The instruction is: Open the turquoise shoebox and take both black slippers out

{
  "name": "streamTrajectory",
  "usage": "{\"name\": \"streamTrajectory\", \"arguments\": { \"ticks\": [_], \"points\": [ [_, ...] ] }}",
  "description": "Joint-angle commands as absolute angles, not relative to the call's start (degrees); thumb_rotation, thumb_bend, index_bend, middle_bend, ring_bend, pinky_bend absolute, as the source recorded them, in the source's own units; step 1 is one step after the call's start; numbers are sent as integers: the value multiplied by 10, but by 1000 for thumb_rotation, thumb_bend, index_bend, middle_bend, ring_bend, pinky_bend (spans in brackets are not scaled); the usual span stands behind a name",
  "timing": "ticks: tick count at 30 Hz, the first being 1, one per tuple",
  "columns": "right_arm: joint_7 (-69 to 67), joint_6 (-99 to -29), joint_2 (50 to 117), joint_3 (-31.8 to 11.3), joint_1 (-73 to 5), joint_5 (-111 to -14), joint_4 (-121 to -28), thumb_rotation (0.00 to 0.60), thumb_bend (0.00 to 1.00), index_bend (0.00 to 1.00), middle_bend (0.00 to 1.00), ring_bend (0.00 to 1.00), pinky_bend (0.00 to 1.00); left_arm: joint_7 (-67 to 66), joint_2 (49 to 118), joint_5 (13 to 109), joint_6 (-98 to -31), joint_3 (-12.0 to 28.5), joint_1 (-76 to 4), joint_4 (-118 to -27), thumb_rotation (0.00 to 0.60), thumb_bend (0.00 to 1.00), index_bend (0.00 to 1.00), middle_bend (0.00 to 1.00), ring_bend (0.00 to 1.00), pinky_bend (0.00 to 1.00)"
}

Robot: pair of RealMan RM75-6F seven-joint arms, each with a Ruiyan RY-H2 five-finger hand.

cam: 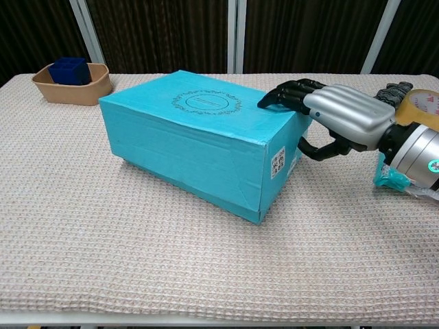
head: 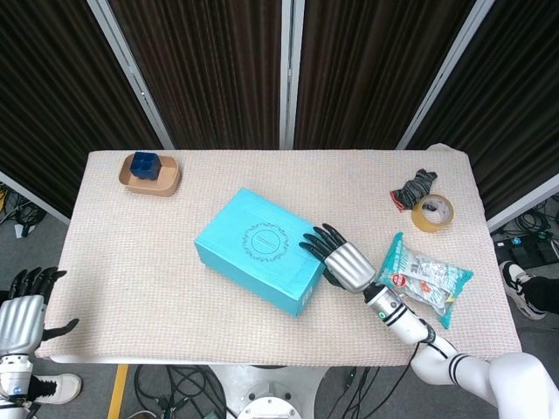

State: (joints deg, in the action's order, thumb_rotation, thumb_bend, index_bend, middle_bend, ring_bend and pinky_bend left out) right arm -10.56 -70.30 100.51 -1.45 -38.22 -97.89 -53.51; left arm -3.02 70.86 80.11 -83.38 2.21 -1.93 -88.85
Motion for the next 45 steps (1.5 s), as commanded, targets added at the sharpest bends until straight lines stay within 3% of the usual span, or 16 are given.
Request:
{"name": "streamTrajectory", "arguments": {
  "ticks": [1,12,19,24,28,32,40,45],
  "points": [
    [-196,-721,1013,-27,-377,-960,-536,600,676,253,194,36,0,-30,708,801,-833,22,-20,-889,600,47,188,128,76,47],
    [-560,-666,981,-90,-370,-851,-625,600,632,268,209,50,0,-28,706,795,-822,22,-23,-894,600,48,188,128,76,47],
    [-706,-595,981,-175,-361,-722,-675,600,628,251,187,48,0,-24,700,797,-821,20,-22,-897,600,47,188,128,76,47],
    [-670,-570,990,-225,-369,-659,-662,600,614,14,21,4,0,-22,697,800,-823,20,-22,-900,600,48,188,127,76,46],
    [-618,-588,1002,-272,-363,-591,-655,600,525,0,0,0,0,-22,696,801,-824,20,-22,-903,600,47,188,128,76,47],
    [-525,-641,1013,-313,-355,-528,-659,600,515,0,0,0,0,-21,695,801,-824,19,-22,-903,600,48,188,128,76,47],
    [-428,-746,970,-287,-313,-610,-682,600,506,0,0,0,0,-21,693,806,-826,20,-24,-905,600,47,188,128,76,47],
    [-341,-778,922,-251,-319,-701,-693,600,404,0,0,0,0,-24,689,805,-826,20,-24,-910,600,47,188,128,76,46]
  ]
}}
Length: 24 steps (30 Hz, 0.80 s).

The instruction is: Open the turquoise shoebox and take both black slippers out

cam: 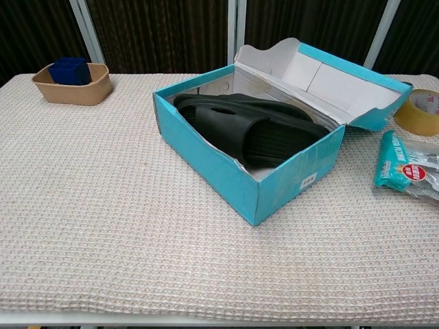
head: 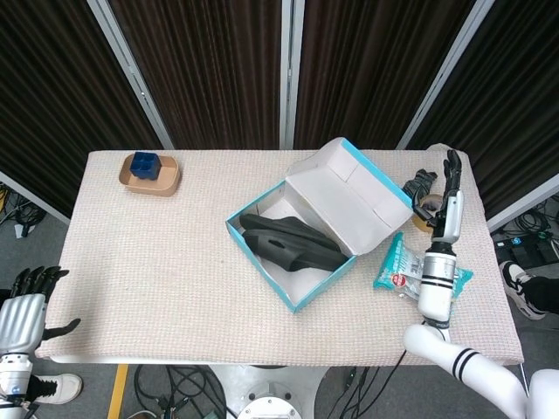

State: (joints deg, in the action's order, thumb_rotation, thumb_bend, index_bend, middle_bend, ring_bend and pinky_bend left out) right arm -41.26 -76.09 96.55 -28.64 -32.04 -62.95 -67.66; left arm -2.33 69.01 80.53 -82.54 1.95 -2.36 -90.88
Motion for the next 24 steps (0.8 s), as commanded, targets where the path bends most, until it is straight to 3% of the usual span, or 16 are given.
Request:
{"name": "streamTrajectory", "arguments": {
  "ticks": [1,10,19,24],
  "points": [
    [-328,-772,908,-241,-321,-717,-707,600,378,0,0,0,0,-25,689,805,-827,20,-24,-910,600,48,188,128,76,47],
    [-239,-615,779,-135,-384,-865,-842,600,227,27,33,0,0,-24,687,806,-832,17,-19,-914,600,47,188,128,76,47],
    [-96,-509,821,-108,-460,-873,-830,600,213,28,70,0,0,-18,688,801,-829,16,-17,-910,600,48,188,128,76,47],
    [-13,-494,864,-101,-480,-861,-800,600,212,28,89,0,0,-13,691,801,-827,16,-16,-902,600,48,188,128,76,47]
  ]
}}
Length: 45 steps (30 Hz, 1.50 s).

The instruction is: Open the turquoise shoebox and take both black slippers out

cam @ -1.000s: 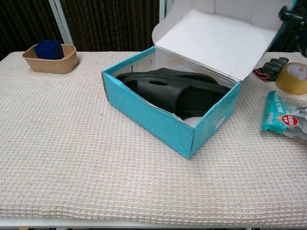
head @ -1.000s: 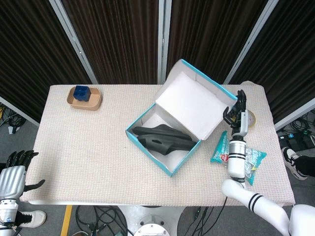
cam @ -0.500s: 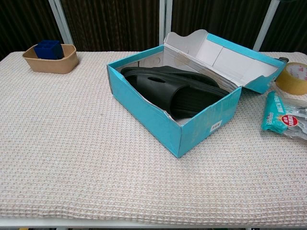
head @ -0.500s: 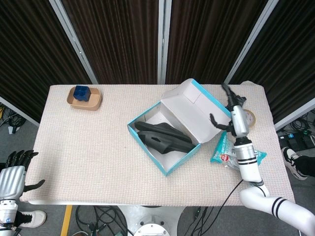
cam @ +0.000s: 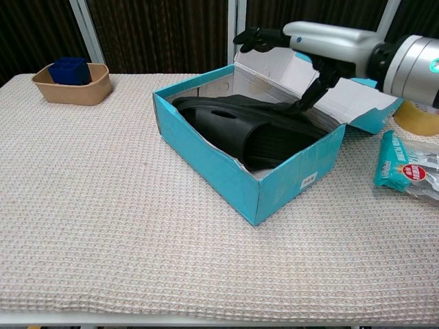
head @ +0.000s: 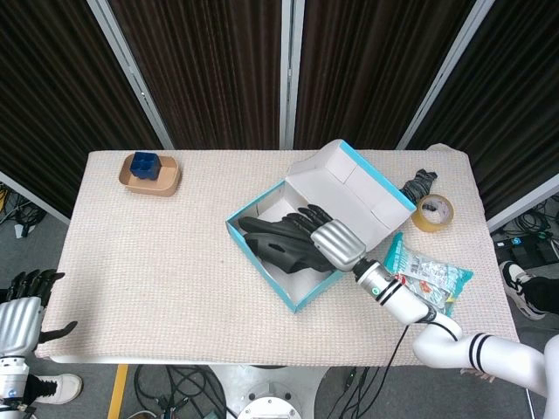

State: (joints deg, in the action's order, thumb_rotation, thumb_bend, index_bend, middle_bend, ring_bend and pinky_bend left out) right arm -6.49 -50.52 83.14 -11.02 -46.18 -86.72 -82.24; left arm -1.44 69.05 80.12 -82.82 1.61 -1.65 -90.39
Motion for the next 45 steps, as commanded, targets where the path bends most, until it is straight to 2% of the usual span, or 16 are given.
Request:
{"name": "streamTrajectory", "arguments": {
  "ticks": [1,11,16,19,21,23,25,27,30,32,38,45],
  "points": [
    [-1,-495,873,-102,-482,-859,-793,600,212,28,89,0,0,-12,691,800,-826,16,-16,-901,600,48,188,128,76,47],
    [56,-469,966,-112,-529,-833,-684,600,212,36,79,0,0,-9,688,798,-825,17,-16,-900,600,47,188,128,76,47],
    [70,-438,984,-106,-552,-826,-658,600,215,44,87,0,0,-10,686,797,-828,17,-13,-902,600,47,188,128,76,47],
    [76,-449,997,-106,-554,-828,-647,600,230,52,96,0,0,-11,688,795,-827,16,-13,-902,600,48,188,128,76,47],
    [73,-450,1008,-103,-559,-831,-635,600,284,73,110,0,0,-15,687,794,-823,16,-15,-905,600,47,188,128,76,47],
    [72,-450,1017,-100,-565,-835,-624,600,378,107,131,0,0,-18,686,794,-823,17,-16,-908,600,47,188,128,76,47],
    [76,-456,1029,-96,-570,-845,-604,600,532,152,155,0,0,-20,684,797,-826,18,-16,-911,600,47,188,128,76,48],
    [79,-481,1046,-92,-572,-861,-577,600,645,189,176,0,0,-21,684,797,-828,19,-15,-913,600,47,188,128,76,48],
    [68,-521,1070,-89,-575,-885,-533,600,768,274,238,16,0,-24,682,795,-828,18,-14,-916,600,47,188,127,76,47],
    [49,-539,1079,-89,-579,-894,-512,600,804,299,257,28,0,-26,681,796,-828,18,-14,-919,600,47,188,128,76,47],
    [-27,-600,1080,-96,-579,-912,-479,600,796,310,268,34,0,-30,680,795,-829,17,-13,-923,600,47,188,128,76,47],
    [-104,-687,1014,-97,-543,-924,-533,600,793,315,271,46,0,-32,679,797,-826,19,-17,-924,600,47,188,128,76,47]
  ]
}}
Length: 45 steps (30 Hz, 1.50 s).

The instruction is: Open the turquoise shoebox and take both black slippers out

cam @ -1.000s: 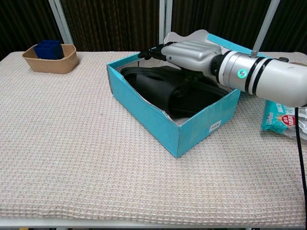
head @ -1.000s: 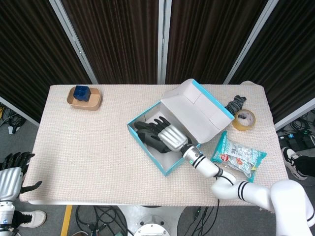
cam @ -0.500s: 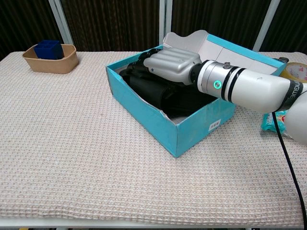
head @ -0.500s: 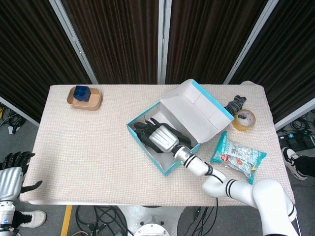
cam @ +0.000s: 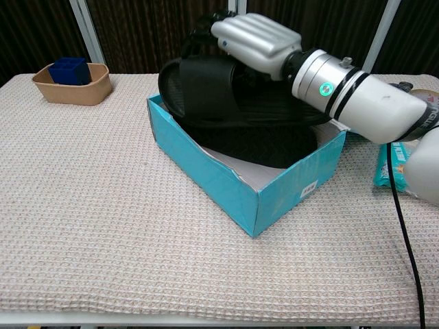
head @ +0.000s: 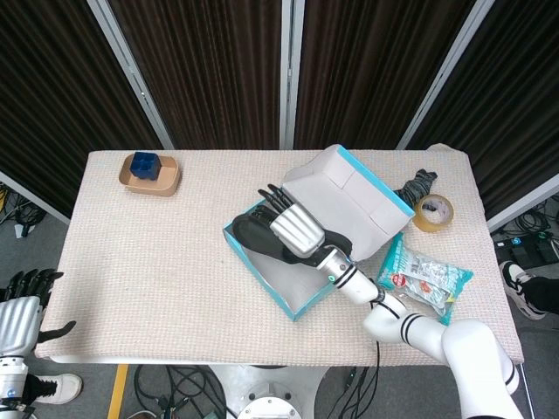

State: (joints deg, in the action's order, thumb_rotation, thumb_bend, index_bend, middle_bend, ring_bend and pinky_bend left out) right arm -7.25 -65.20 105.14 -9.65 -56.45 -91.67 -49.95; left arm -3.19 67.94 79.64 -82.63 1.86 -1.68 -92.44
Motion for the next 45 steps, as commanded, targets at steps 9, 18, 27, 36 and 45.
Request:
{"name": "streamTrajectory", "arguments": {
  "ticks": [9,18,27,36,45],
  "points": [
    [-217,-749,831,-40,-428,-920,-703,600,777,315,269,46,0,-28,680,801,-820,22,-25,-917,600,47,188,128,76,47],
    [-283,-792,764,50,-346,-979,-716,600,768,315,242,45,0,-33,678,806,-819,24,-31,-921,600,47,188,128,76,47],
    [-298,-787,769,109,-319,-1037,-671,600,694,285,113,0,0,-39,675,804,-822,24,-31,-928,600,47,188,128,76,48],
    [-125,-761,830,74,-298,-1007,-623,600,0,0,0,0,0,-42,674,800,-821,24,-32,-929,600,47,188,128,76,47],
    [-39,-768,871,41,-286,-986,-603,600,0,0,0,0,0,-43,668,798,-815,28,-38,-930,600,47,188,128,76,47]
  ]
}}
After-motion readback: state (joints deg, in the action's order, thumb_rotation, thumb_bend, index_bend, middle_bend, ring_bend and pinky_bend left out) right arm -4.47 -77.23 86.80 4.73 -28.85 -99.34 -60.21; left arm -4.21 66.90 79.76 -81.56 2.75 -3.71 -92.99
